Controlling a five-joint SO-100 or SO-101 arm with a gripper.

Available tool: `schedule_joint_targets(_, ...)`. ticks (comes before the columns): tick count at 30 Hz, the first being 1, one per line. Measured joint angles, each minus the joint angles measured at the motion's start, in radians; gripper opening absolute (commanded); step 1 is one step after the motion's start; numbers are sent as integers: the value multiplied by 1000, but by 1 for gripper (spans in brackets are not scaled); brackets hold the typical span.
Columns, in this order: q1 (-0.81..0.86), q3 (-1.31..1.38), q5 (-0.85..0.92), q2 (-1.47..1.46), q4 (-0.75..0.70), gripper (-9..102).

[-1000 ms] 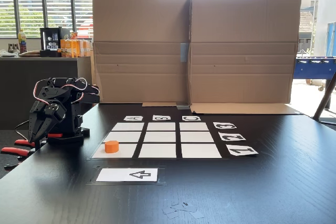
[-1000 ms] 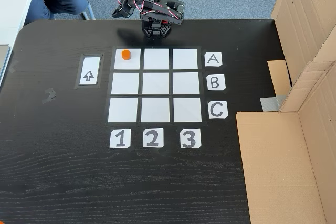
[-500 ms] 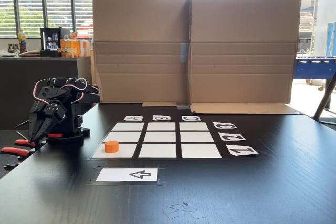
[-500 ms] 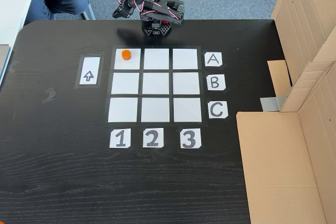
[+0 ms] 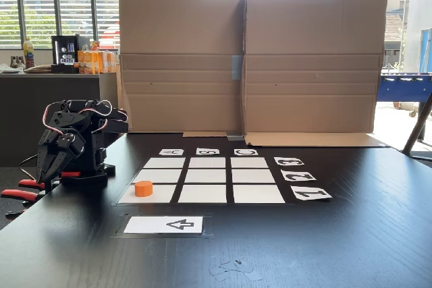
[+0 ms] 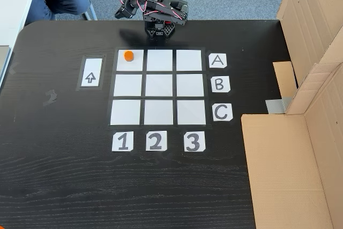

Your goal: Pick up the round, orange token and place it in the grid on square A1.

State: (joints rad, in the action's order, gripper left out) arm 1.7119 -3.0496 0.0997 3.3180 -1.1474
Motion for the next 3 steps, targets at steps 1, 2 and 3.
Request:
schedule_joint_targets(1,0,0,0,0,0,-1)
schedule_joint_targets(2,0,0,0,0,0,-1)
schedule_joint_targets(3,0,0,0,0,0,-1)
